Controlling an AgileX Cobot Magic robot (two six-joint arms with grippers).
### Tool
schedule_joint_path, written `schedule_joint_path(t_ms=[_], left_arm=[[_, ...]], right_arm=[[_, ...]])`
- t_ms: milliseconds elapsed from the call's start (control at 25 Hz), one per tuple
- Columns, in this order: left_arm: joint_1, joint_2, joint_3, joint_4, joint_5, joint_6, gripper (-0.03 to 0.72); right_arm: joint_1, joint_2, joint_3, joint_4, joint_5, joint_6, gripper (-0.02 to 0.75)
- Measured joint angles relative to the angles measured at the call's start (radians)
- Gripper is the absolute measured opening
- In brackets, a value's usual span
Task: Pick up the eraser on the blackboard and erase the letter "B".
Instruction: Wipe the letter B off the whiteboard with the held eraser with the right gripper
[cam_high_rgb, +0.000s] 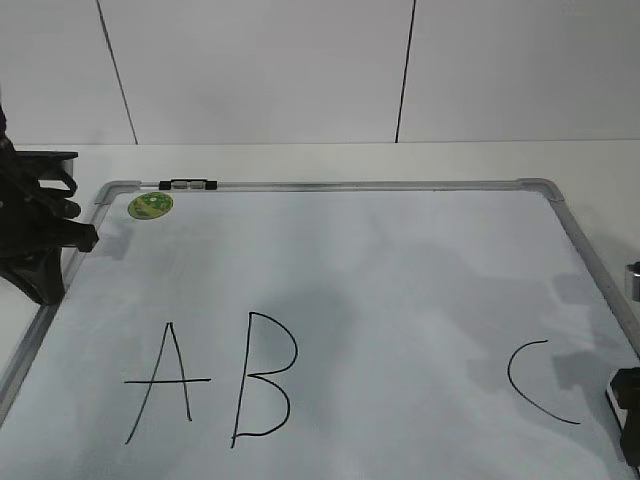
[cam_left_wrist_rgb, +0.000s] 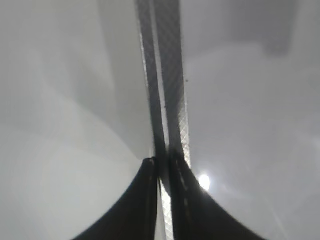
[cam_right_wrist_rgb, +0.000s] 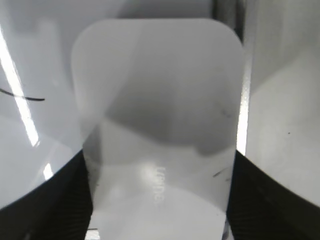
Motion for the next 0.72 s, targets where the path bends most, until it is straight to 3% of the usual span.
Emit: schedule_joint_path(t_ms=[320,720], left_arm=[[0.0,0.0,0.0,0.0,0.0,0.0,0.025],[0.0,0.0,0.0,-0.006,0.001,0.0,0.025]], right_arm=[[0.0,0.0,-0.012,0.0,0.018,0.0,0.556],[0.0,-0.069,-0.203,-0.022,0.197,0.0,0.556]])
